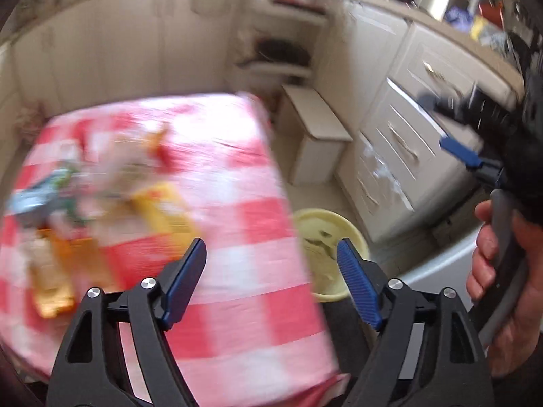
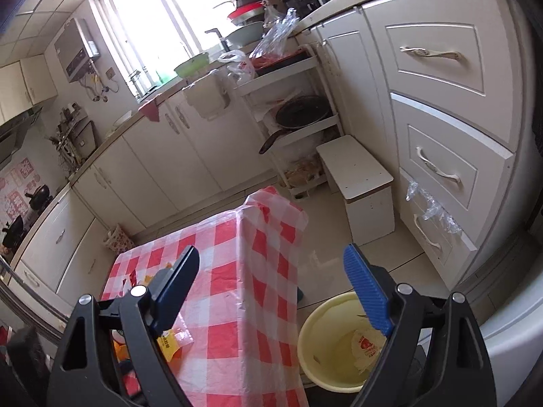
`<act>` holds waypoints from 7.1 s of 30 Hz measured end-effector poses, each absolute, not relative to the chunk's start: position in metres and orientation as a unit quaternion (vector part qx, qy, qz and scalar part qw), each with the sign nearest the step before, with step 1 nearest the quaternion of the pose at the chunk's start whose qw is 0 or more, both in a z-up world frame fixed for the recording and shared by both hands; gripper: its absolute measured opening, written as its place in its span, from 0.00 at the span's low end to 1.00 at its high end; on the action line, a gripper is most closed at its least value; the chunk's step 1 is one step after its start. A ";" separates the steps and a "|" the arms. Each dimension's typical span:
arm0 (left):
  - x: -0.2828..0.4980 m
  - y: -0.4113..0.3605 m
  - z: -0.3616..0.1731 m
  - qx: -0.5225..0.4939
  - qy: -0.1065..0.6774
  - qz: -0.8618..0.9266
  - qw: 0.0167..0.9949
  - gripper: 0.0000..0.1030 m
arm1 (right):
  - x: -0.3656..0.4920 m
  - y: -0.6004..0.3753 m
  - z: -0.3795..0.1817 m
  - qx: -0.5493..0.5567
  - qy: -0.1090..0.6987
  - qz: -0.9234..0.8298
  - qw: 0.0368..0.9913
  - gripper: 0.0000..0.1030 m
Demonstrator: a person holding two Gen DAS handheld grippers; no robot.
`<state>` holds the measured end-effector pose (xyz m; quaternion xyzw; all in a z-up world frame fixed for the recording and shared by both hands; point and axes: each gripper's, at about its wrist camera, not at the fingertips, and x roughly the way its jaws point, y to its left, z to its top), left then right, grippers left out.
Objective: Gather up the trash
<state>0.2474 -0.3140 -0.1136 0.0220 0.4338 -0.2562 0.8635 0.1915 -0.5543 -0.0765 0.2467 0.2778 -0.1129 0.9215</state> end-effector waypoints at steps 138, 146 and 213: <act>0.186 -0.291 -0.044 0.056 0.312 -0.334 0.888 0.53 | 0.195 -0.574 -0.238 0.370 0.463 -0.112 0.798 0.18; 0.225 -0.383 -0.087 0.054 0.360 -0.353 0.862 0.53 | 0.197 -0.611 -0.216 0.421 0.402 -0.119 0.804 0.49; 0.273 -0.085 -0.126 0.006 0.401 -0.077 0.913 0.84 | 0.227 -0.371 -0.143 0.216 0.399 0.072 0.888 0.63</act>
